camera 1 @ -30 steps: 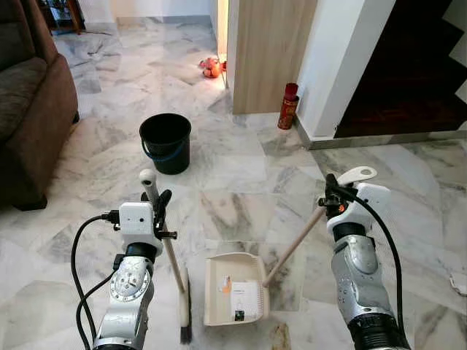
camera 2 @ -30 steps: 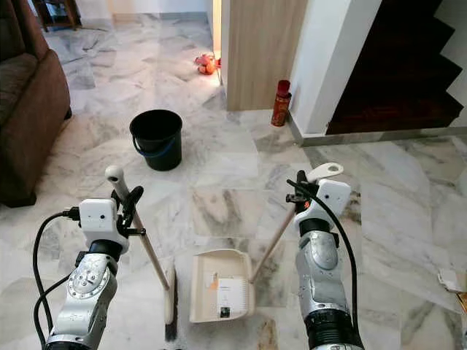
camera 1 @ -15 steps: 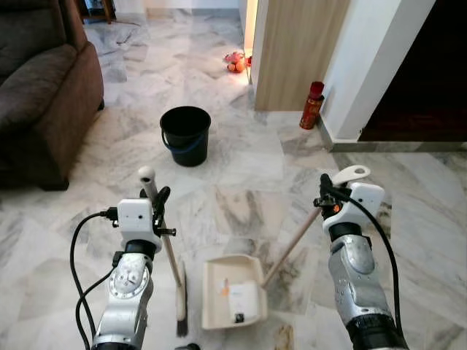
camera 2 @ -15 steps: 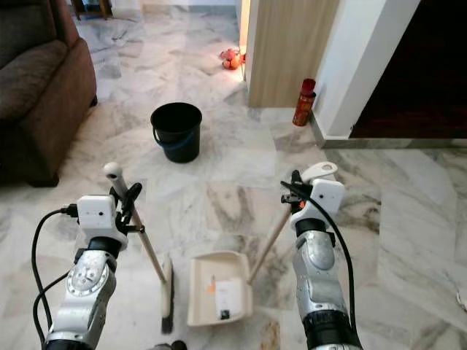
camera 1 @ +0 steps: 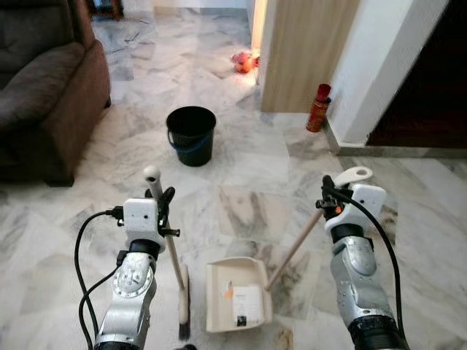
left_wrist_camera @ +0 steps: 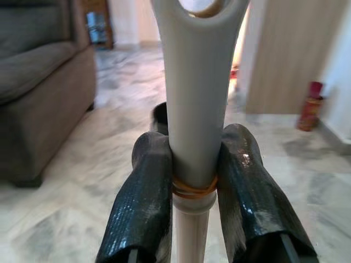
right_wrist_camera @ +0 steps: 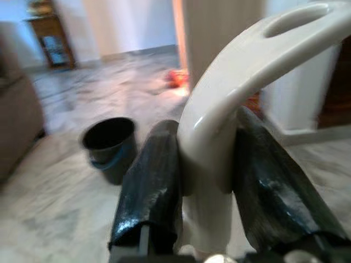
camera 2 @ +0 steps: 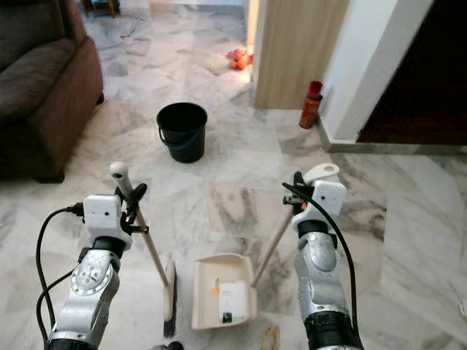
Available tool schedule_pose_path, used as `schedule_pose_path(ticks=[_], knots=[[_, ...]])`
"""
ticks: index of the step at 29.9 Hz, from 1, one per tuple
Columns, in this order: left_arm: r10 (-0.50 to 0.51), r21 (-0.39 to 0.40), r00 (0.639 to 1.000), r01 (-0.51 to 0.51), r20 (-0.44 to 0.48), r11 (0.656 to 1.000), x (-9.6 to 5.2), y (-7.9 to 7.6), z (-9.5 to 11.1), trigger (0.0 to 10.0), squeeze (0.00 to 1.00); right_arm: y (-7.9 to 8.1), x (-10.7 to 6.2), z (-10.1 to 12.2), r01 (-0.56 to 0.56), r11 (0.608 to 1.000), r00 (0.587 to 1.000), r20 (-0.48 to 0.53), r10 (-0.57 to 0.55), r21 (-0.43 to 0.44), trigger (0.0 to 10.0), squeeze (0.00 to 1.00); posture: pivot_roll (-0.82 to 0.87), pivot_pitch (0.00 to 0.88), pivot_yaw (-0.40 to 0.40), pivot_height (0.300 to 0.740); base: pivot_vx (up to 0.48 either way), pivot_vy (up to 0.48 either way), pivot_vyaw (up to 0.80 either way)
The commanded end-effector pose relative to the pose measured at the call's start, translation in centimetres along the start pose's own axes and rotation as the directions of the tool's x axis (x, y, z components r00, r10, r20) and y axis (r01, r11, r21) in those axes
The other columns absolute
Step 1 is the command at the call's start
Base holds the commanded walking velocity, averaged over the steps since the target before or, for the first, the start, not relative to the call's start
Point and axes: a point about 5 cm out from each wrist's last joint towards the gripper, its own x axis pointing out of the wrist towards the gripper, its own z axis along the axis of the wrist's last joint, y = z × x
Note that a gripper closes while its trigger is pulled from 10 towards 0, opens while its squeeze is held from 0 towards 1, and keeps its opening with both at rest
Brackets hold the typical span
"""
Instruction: Sweep floor
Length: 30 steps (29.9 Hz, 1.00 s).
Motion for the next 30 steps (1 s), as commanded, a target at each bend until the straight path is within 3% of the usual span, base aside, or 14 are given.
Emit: schedule_pose_path(ticks=[1, 22, 30], knots=[[-0.004, -0.001, 0.999, 0.004, 0.048, 1.0, 0.38, -0.35, 0.97, 10.0, 0.0, -0.29, 0.32, 0.87, 0.015, 1.0, 0.999, 0.038, -0.016, 0.022, 10.0, 0.0, 0.0, 0.098, -0.041, 0.74, 0.349, 0.0, 0.0], [-0.026, -0.001, 0.998, 0.026, 0.05, 1.0, 0.51, -0.79, 0.93, 10.0, 0.0, 0.1, 0.26, 0.97, -0.008, 1.0, 0.999, 0.047, 0.008, 0.006, 10.0, 0.0, -0.01, 0.071, -0.037, 0.74, 0.355, 0.0, 0.0], [-0.03, -0.002, 0.998, 0.03, 0.051, 1.0, 0.57, -0.76, 0.93, 10.0, 0.0, 0.39, 0.23, 0.87, -0.014, 1.0, 0.999, 0.047, 0.014, 0.009, 10.0, 0.0, -0.01, 0.053, -0.033, 0.74, 0.354, 0.0, 0.7]])
